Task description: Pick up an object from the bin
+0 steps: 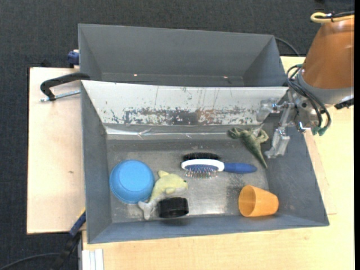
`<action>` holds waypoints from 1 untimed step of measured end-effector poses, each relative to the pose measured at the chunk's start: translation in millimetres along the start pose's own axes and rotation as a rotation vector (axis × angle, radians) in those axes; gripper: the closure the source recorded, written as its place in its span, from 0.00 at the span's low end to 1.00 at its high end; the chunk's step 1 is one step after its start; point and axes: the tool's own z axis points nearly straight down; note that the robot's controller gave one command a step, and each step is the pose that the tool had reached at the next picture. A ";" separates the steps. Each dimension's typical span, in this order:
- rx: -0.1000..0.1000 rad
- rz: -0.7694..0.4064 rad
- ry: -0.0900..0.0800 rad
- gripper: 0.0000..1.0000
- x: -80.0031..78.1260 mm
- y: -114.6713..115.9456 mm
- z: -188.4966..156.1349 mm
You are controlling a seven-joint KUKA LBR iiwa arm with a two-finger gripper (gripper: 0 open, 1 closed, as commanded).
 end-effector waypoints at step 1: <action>-0.004 -0.178 0.009 0.00 17.3 40.9 124.0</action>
Offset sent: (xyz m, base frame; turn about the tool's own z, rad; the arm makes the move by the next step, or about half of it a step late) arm -0.0159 0.0386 -0.1211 -0.1764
